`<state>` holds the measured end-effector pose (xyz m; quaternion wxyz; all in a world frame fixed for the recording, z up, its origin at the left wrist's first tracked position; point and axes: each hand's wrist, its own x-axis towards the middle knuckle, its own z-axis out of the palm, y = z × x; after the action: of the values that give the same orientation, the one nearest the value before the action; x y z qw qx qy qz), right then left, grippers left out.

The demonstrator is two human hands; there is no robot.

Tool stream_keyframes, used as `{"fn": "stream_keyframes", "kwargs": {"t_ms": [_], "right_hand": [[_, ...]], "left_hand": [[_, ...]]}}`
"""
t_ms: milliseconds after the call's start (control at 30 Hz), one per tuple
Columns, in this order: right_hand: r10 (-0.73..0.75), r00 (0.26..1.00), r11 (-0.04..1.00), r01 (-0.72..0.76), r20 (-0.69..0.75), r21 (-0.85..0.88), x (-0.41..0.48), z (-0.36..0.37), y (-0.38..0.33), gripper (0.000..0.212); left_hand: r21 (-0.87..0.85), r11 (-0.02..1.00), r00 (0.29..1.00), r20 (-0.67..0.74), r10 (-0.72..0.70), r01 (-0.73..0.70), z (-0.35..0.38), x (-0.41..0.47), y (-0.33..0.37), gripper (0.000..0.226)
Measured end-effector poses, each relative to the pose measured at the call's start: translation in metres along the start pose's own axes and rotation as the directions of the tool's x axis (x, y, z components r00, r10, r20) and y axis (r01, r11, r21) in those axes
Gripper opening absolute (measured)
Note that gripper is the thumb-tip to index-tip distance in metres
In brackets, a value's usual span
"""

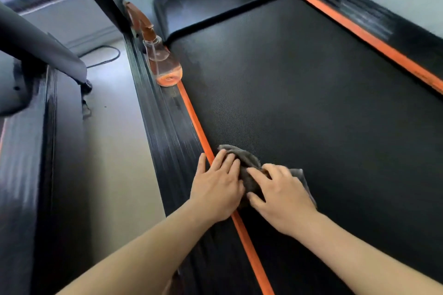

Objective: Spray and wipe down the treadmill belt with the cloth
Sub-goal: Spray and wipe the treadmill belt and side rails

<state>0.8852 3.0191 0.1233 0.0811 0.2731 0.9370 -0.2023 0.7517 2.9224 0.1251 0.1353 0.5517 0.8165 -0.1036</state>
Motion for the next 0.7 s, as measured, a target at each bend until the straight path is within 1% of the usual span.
{"fn": "stream_keyframes", "kwargs": {"t_ms": [33,67,100,133,167,234,267,300,334,367,400,434,467,501,534,567,601,634,701], "right_hand": [[-0.006,0.999,0.998,0.009,0.045,-0.070,0.021,-0.001,-0.010,0.048],[0.001,0.998,0.991,0.009,0.068,-0.135,0.033,-0.007,-0.014,0.044],[-0.001,0.999,0.987,0.009,0.052,-0.163,0.048,-0.014,-0.017,0.039],[0.020,1.000,0.992,-0.019,0.006,-0.121,0.067,-0.020,-0.022,0.034],[0.052,0.995,0.998,-0.054,-0.087,-0.016,0.086,-0.027,-0.026,0.031],[0.155,0.953,0.970,-0.096,-0.259,0.225,0.127,-0.040,-0.037,0.030],[0.203,0.938,0.951,-0.121,-0.280,0.285,0.150,-0.045,-0.044,0.031],[0.225,0.938,0.953,-0.155,-0.265,0.261,0.169,-0.046,-0.051,0.034],[0.225,0.946,0.968,-0.190,-0.235,0.163,0.184,-0.044,-0.056,0.036],[0.201,0.954,0.979,-0.194,-0.222,0.054,0.194,-0.041,-0.060,0.040],[0.146,0.961,0.987,-0.156,-0.235,-0.026,0.202,-0.036,-0.064,0.048],[0.063,0.964,0.995,-0.080,-0.258,-0.055,0.208,-0.029,-0.067,0.056],[-0.018,0.968,0.998,0.004,-0.250,-0.057,0.213,-0.023,-0.070,0.058],[-0.077,0.971,0.997,0.069,-0.226,-0.041,0.220,-0.017,-0.073,0.059],[-0.099,0.979,0.995,0.095,-0.179,-0.035,0.228,-0.011,-0.076,0.065],[-0.111,0.985,0.993,0.105,-0.133,-0.051,0.231,-0.006,-0.077,0.074],[-0.100,0.990,0.992,0.092,-0.100,-0.080,0.230,-0.004,-0.076,0.080],[-0.084,0.994,0.992,0.076,-0.077,-0.100,0.233,0.000,-0.075,0.082],[-0.055,0.996,0.991,0.045,-0.068,-0.129,0.232,0.001,-0.073,0.081]], "left_hand": [[-0.051,0.998,0.999,0.034,-0.029,0.031,-0.001,0.012,-0.021,0.062],[-0.087,0.996,0.999,0.026,-0.018,0.020,-0.005,0.019,-0.033,0.059],[-0.100,0.995,1.000,-0.012,0.011,-0.013,-0.007,0.027,-0.044,0.057],[-0.118,0.992,0.998,-0.052,0.029,-0.035,-0.010,0.035,-0.058,0.059],[-0.156,0.987,0.995,-0.100,0.025,-0.041,-0.013,0.046,-0.070,0.061],[-0.344,0.938,0.961,-0.268,-0.064,-0.033,-0.023,0.074,-0.098,0.068],[-0.451,0.892,0.920,-0.364,-0.145,-0.037,-0.028,0.089,-0.112,0.069],[-0.551,0.833,0.861,-0.442,-0.251,-0.040,-0.036,0.103,-0.125,0.065],[-0.634,0.773,0.775,-0.504,-0.382,-0.030,-0.045,0.115,-0.138,0.059],[-0.713,0.701,0.671,-0.525,-0.524,-0.011,-0.055,0.125,-0.151,0.056],[-0.789,0.614,0.572,-0.496,-0.653,0.018,-0.065,0.136,-0.166,0.059],[-0.855,0.516,0.504,-0.427,-0.751,0.045,-0.074,0.147,-0.183,0.068],[-0.905,0.423,0.477,-0.351,-0.806,0.050,-0.082,0.158,-0.199,0.081],[-0.939,0.343,0.500,-0.291,-0.816,0.013,-0.087,0.172,-0.217,0.095],[-0.961,0.270,0.561,-0.255,-0.787,-0.057,-0.088,0.185,-0.229,0.104],[-0.968,0.219,0.616,-0.249,-0.747,-0.125,-0.086,0.194,-0.237,0.106],[-0.963,0.227,0.641,-0.268,-0.719,-0.148,-0.086,0.199,-0.239,0.098],[-0.954,0.274,0.645,-0.285,-0.709,-0.121,-0.083,0.204,-0.241,0.085],[-0.929,0.364,0.618,-0.325,-0.716,-0.066,-0.083,0.206,-0.237,0.058]]}}
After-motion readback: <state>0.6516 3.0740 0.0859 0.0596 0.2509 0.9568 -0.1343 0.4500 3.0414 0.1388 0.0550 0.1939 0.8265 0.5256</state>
